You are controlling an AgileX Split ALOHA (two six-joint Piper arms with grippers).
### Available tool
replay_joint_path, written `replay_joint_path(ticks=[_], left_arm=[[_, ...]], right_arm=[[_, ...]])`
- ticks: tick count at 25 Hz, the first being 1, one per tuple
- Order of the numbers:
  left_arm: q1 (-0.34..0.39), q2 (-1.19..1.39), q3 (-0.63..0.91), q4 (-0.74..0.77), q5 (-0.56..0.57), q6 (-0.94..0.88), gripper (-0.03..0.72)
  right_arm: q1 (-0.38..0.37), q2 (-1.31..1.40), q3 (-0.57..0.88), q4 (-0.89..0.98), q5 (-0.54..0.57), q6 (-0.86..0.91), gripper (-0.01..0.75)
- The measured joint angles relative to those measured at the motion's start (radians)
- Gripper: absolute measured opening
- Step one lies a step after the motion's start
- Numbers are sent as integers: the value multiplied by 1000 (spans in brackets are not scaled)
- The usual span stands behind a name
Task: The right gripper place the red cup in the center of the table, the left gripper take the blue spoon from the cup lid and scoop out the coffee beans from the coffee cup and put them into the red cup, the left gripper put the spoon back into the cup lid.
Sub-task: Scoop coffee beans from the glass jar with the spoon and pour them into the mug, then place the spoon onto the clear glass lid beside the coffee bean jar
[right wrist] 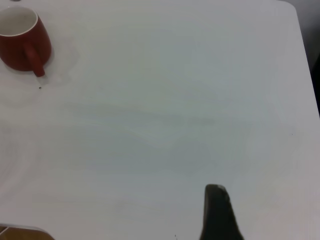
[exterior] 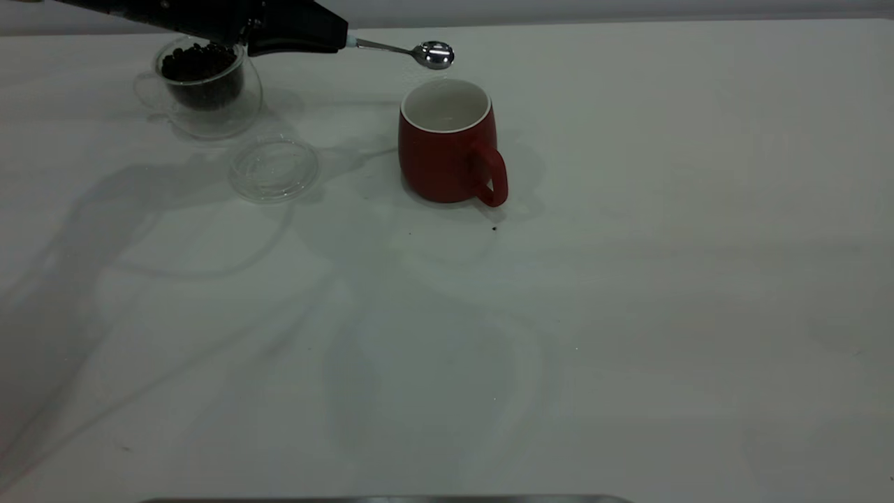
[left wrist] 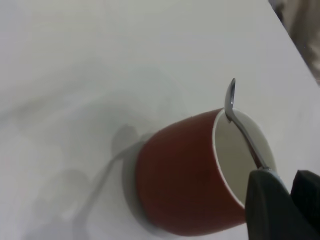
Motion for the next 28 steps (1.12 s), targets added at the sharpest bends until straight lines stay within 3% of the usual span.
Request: replay_joint_path(ticks=[5,11,17,22,28], left_arm=[[51,-26,0,3,58,-109,113],[166,-121,0,29,207,-284,113],[263,-198,3,261,281,-445,113],[288,-200,133,378,209,-534,113],[317,-200,337,251,46,-432,113]], right_arm=[[0,0,0,0,0,0,520],[0,0,0,0,0,0,520],[0,0,0,0,0,0,520],[0,0,0,0,0,0,520],[0,0,0,0,0,0,520]])
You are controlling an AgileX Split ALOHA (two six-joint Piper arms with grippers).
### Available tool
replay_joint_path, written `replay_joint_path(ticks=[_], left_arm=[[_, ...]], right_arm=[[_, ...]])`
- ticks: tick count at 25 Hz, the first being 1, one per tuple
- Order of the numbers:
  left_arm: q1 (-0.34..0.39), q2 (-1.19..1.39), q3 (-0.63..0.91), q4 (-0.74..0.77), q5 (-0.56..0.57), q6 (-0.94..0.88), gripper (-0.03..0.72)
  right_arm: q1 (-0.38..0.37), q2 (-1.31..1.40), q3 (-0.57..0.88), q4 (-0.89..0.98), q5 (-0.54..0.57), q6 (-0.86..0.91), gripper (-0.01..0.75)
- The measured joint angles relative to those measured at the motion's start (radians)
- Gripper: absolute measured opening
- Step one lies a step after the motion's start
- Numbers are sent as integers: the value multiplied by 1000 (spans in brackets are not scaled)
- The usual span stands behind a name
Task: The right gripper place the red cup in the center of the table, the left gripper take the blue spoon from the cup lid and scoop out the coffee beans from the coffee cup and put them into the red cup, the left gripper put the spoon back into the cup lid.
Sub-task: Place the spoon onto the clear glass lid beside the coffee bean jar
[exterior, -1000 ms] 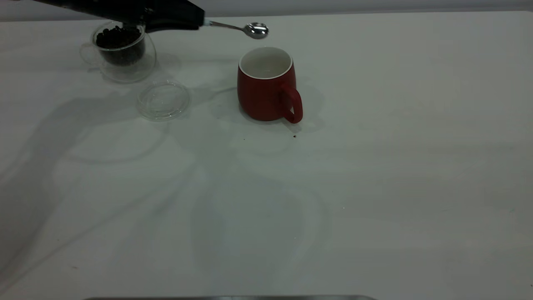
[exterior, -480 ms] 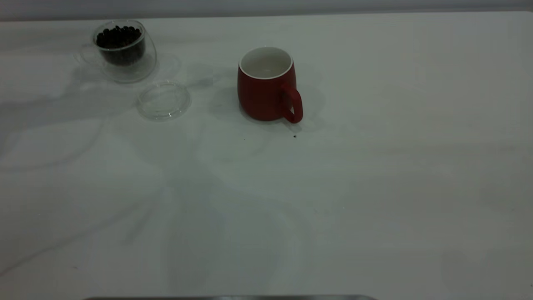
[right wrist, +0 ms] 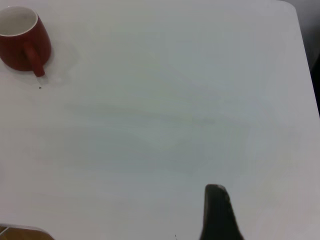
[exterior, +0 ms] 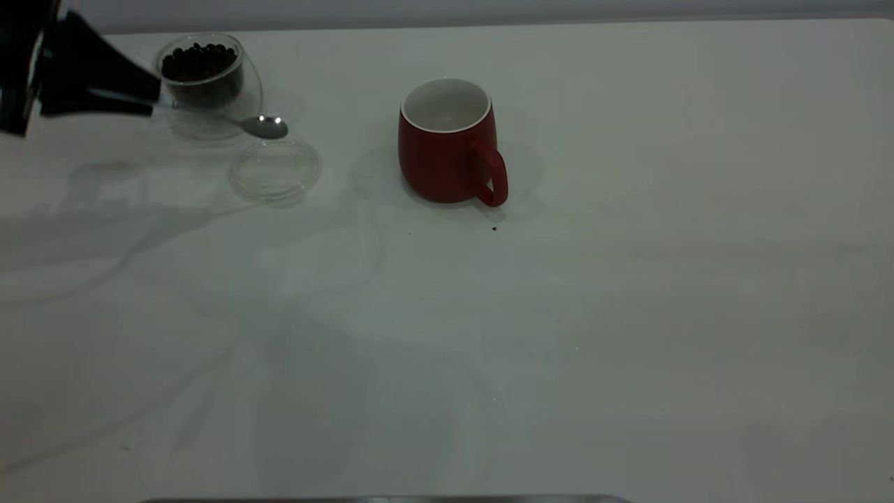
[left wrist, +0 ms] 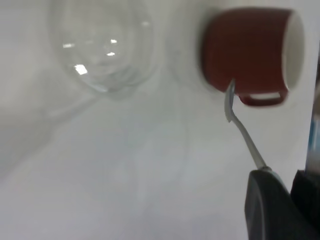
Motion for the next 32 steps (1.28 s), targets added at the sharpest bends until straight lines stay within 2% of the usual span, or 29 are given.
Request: replay_joint_path(ticks=[5,9,18,32], left_arm=[[58,2,108,-204,-90,140,113],[68,36,128,-309,-139,200,113],[-3,172,129,-552,-117,342,113],[-21,275,128,-586,-69,400,113]], right_arm=[[0,0,0,0,0,0,520],[0,0,0,0,0,0,520],[0,0,0,0,0,0,520],[0,0,0,0,0,0,520]])
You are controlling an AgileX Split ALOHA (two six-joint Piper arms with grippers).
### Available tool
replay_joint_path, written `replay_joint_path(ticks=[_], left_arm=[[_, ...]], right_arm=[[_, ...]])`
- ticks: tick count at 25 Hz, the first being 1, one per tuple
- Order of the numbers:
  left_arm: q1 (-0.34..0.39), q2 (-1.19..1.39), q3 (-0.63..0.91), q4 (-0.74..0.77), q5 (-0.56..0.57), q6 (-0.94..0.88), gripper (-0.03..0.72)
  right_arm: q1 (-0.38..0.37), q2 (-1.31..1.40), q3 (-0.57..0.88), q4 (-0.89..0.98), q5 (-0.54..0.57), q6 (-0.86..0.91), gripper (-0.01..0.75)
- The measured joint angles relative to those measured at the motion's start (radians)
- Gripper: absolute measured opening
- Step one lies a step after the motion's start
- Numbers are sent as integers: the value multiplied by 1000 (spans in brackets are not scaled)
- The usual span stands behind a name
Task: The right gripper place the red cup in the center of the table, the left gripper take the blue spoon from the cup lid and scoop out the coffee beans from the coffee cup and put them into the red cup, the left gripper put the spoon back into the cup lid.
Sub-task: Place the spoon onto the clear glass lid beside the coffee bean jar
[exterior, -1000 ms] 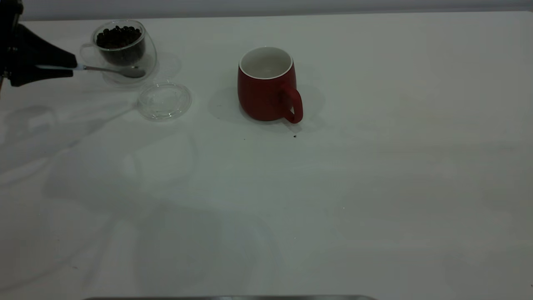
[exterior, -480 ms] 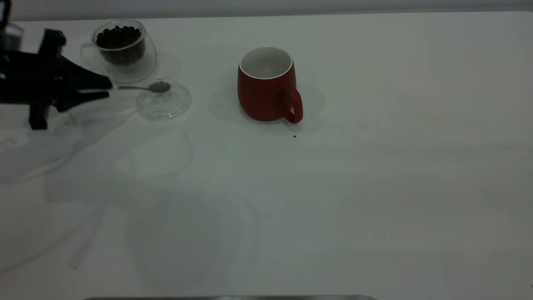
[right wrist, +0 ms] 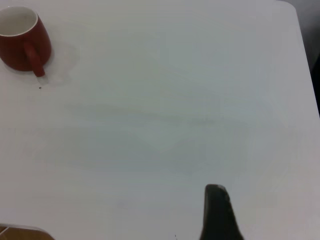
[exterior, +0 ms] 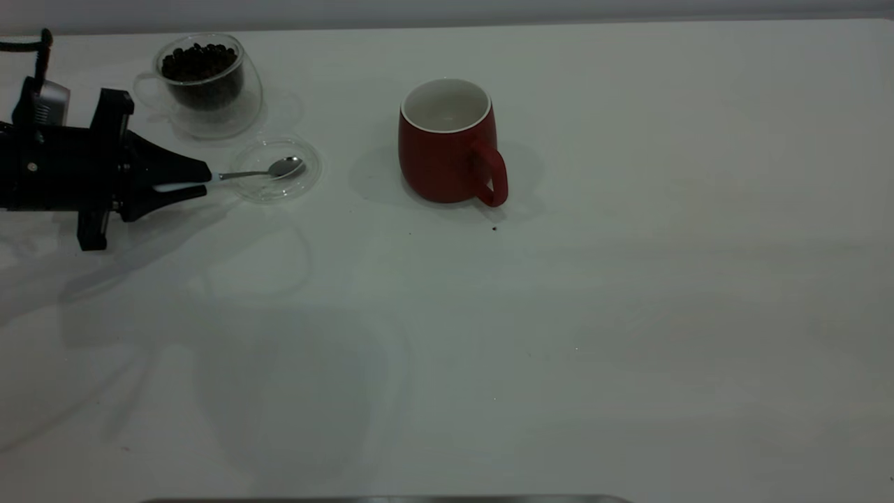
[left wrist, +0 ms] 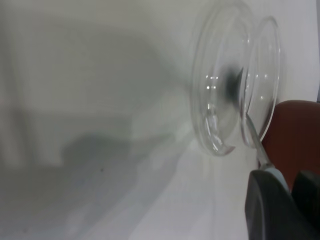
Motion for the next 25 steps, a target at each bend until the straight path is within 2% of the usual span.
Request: replay_joint_path(ticks=[6,25], left_arm=[[0,1,0,0,0,66,113],[0,6,-46,1,-9,70,113]], right_arm=[[0,0,0,0,0,0,520],[0,0,0,0,0,0,520]])
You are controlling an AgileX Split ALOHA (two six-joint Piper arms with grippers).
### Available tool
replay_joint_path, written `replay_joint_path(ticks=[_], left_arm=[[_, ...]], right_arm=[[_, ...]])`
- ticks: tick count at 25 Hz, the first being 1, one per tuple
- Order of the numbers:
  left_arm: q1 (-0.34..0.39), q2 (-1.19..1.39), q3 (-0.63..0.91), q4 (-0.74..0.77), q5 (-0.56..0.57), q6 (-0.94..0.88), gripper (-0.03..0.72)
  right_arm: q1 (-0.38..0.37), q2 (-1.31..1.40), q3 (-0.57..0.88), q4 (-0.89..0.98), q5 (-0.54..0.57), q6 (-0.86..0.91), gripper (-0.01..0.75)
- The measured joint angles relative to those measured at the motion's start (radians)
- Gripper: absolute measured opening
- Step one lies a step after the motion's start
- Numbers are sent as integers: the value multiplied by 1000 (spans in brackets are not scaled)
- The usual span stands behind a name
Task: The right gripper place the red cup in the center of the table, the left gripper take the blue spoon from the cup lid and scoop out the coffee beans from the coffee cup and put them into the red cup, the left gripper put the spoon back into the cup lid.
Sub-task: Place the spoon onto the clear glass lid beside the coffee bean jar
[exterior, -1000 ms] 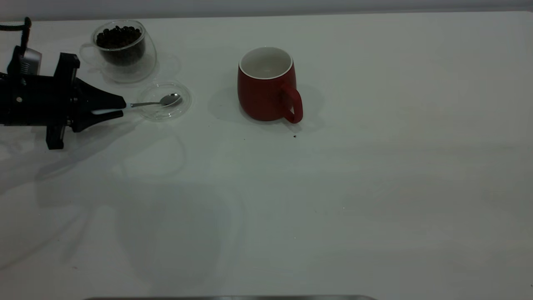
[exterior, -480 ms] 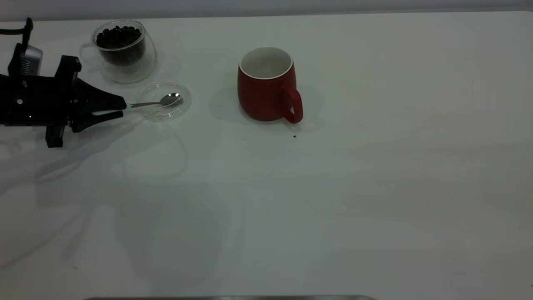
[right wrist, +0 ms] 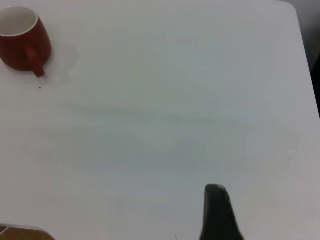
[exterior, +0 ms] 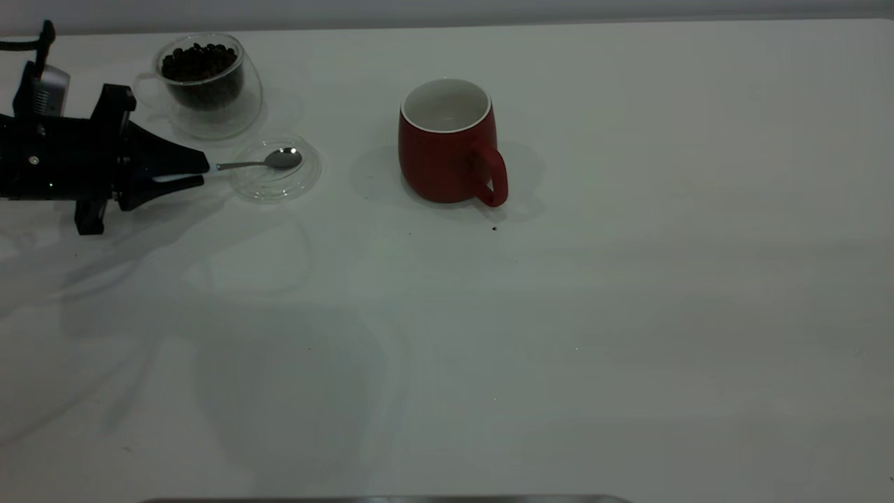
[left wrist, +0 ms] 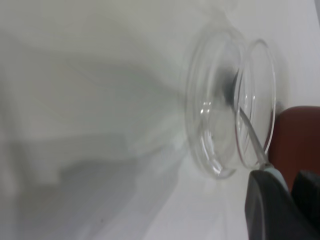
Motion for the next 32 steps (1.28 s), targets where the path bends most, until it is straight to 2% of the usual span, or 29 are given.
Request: replay_joint_path(ticks=[26,32], left_arm=[[0,2,-36,2,-12,-1,113],[-32,4,-46,3,-18,-2,113]], right_arm=[[0,0,0,0,0,0,520],[0,0,0,0,0,0,520]])
